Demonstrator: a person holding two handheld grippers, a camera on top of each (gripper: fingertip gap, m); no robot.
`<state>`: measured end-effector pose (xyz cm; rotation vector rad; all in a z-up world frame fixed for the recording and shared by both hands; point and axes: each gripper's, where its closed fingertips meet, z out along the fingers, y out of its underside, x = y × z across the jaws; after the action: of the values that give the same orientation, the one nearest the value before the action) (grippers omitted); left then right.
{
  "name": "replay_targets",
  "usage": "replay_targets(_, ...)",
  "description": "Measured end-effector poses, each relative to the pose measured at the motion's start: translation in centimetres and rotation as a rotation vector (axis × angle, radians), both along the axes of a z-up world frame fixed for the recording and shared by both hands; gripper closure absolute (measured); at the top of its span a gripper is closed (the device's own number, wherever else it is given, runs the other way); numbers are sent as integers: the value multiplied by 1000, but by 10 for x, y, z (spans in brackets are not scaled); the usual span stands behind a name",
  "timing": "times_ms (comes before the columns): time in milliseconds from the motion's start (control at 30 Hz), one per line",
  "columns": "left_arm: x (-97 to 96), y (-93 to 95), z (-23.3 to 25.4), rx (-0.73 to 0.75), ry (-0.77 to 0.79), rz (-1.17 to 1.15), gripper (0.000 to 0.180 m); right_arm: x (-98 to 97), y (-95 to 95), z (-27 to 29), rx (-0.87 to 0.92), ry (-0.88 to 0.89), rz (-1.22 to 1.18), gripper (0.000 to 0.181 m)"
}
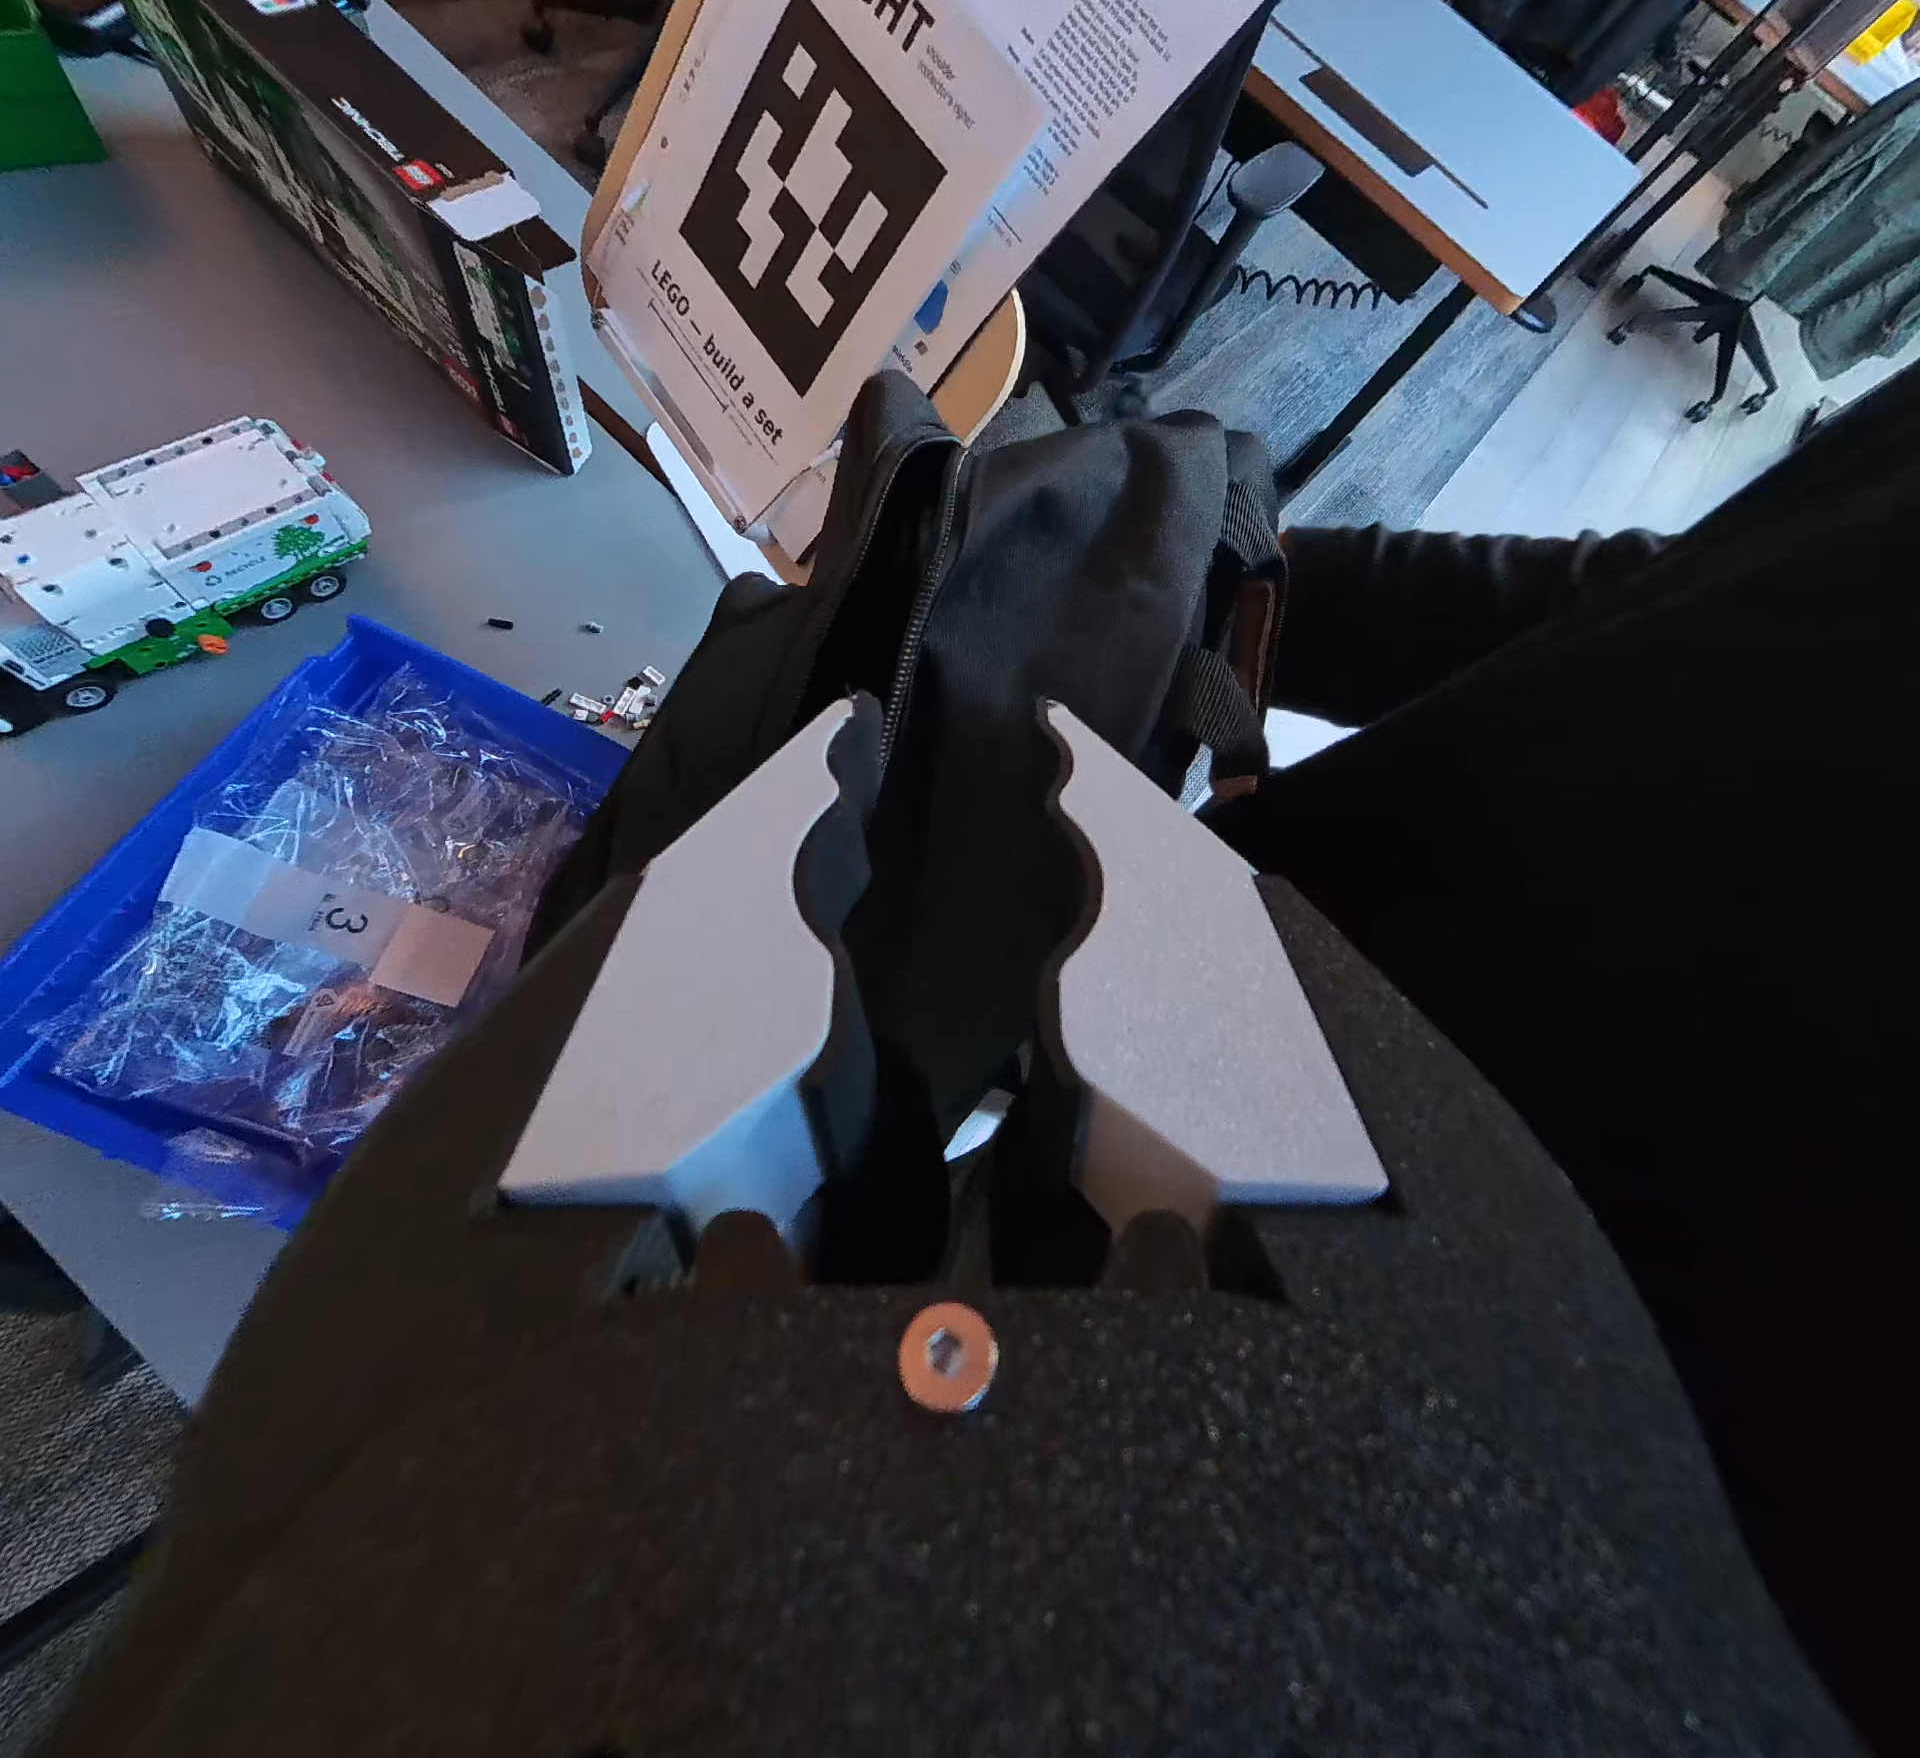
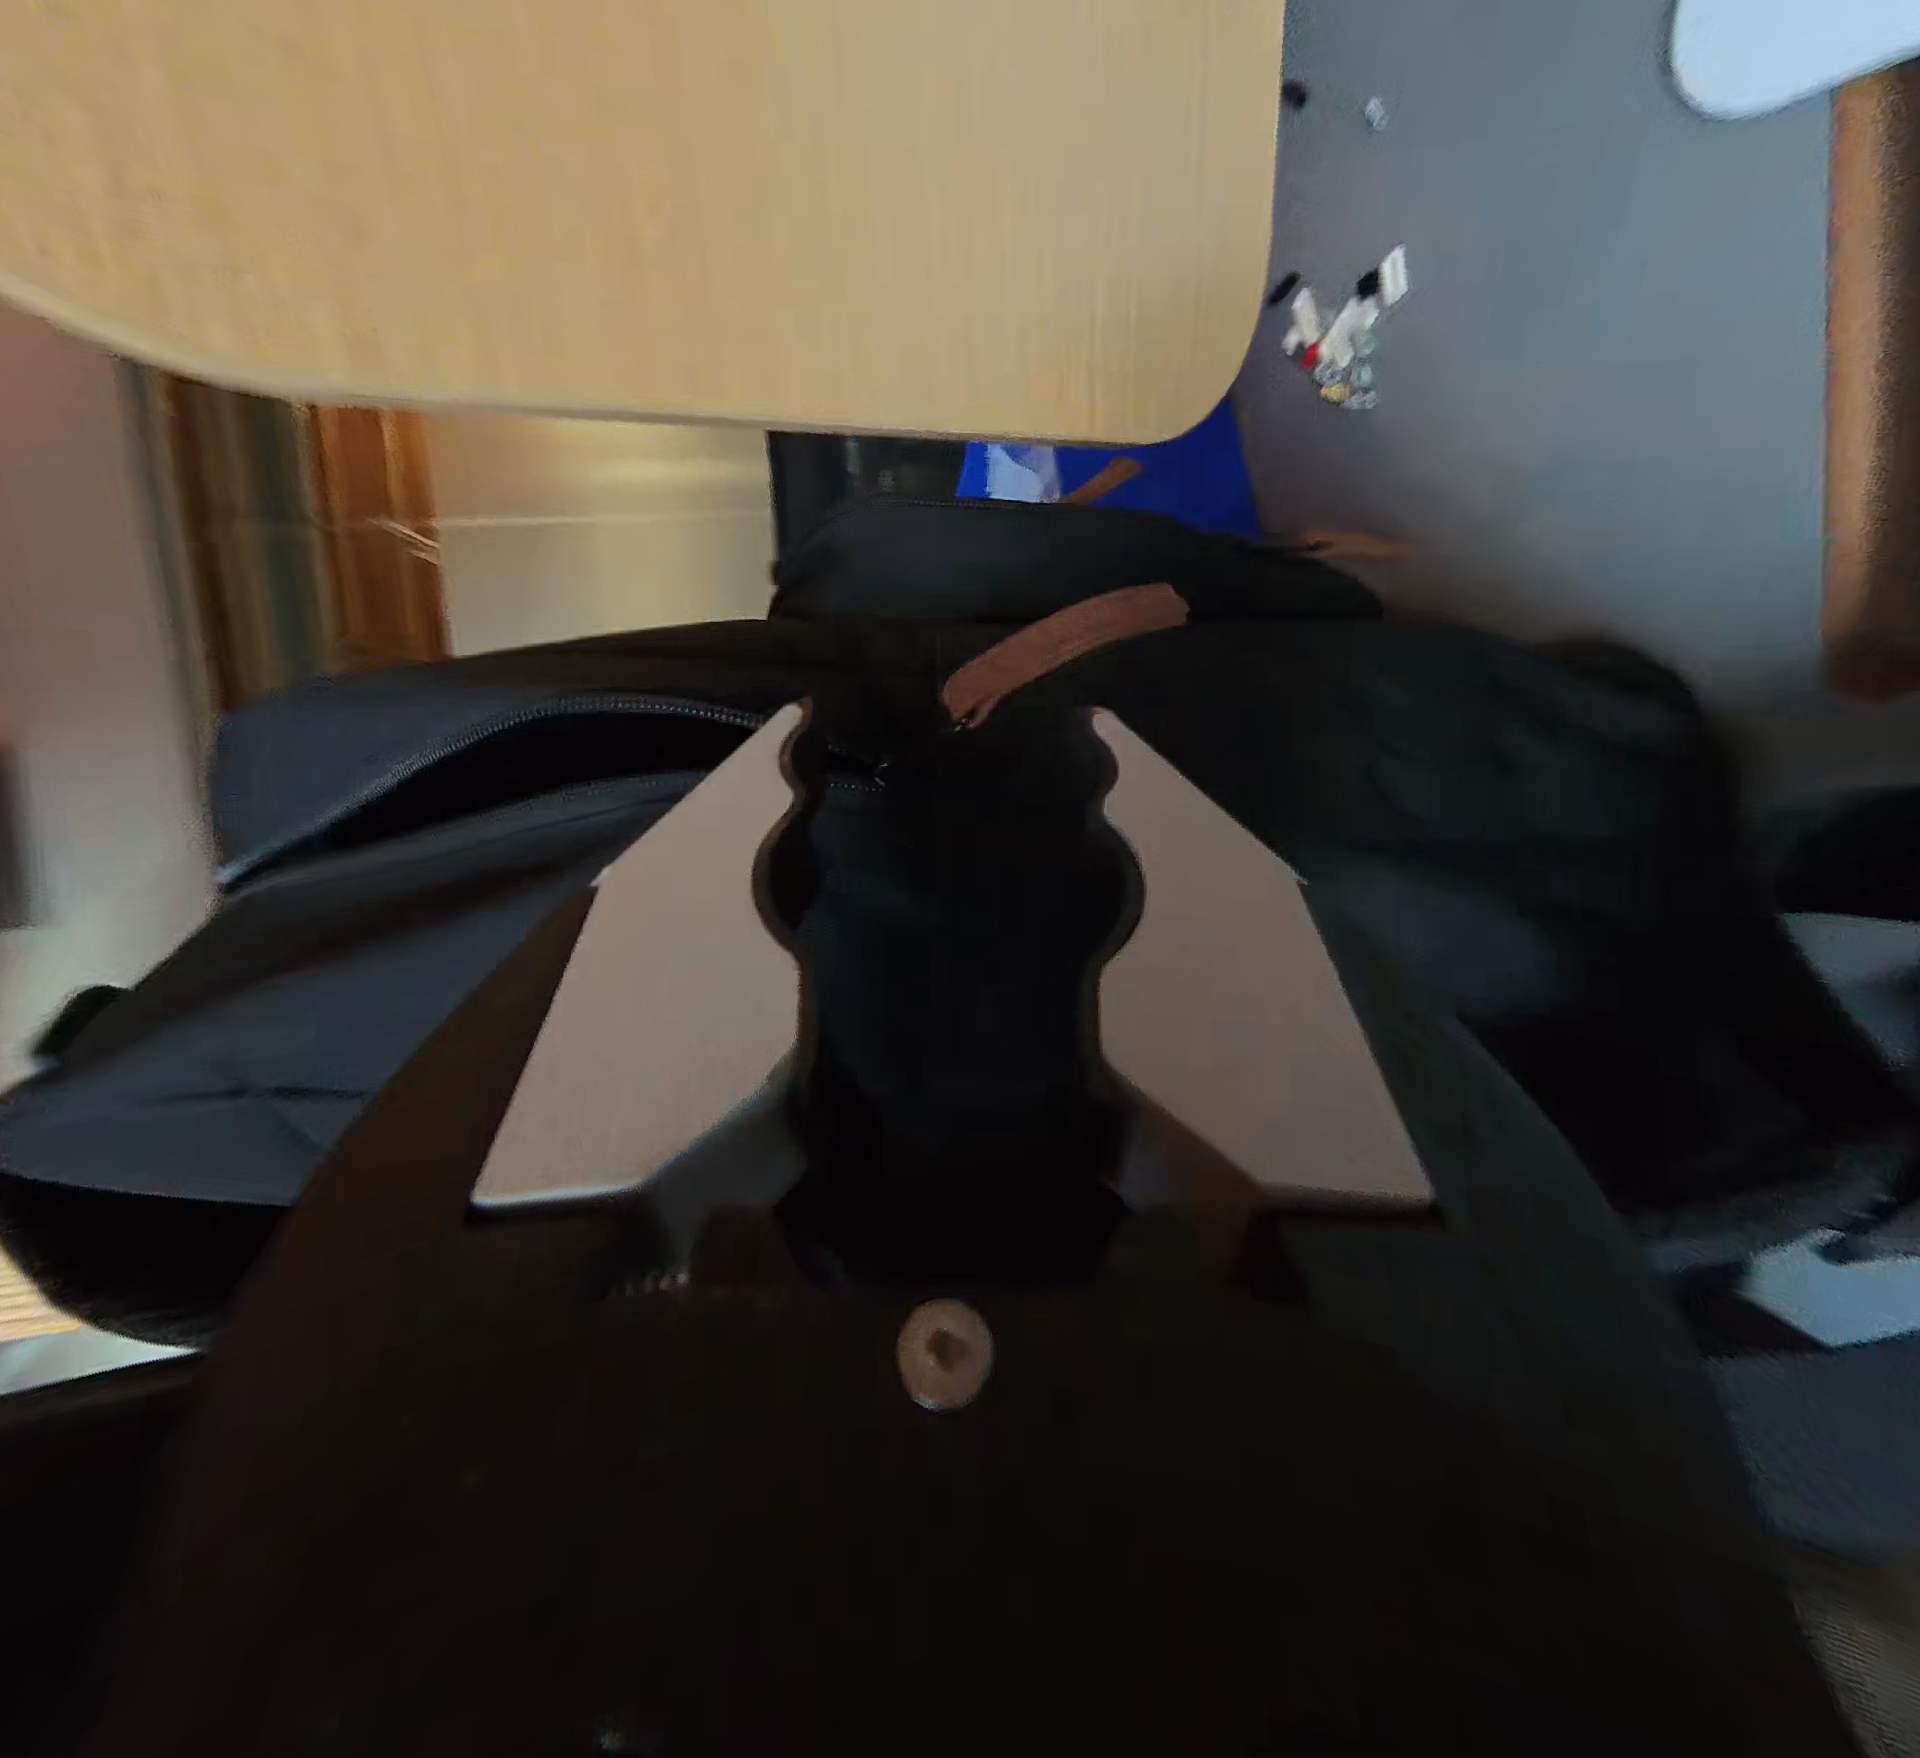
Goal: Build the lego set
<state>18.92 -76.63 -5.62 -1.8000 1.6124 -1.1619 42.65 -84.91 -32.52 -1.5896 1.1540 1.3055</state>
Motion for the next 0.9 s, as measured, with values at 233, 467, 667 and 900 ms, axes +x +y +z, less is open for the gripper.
replay_targets(233,7,0,0,15,51,-21,154,-3,19,-13,58,116,-23,162)
replay_targets(467,27,-2,16,60,41,-29,155,-1,6,35,130,-160,-43,179)
replay_targets(667,67,-10,29,73,33,-80,154,-22,3,105,85,-729,52,179)
replay_targets(900,141,-22,48,-121,21,-96,149,-51,43,218,240,-1122,205,179)
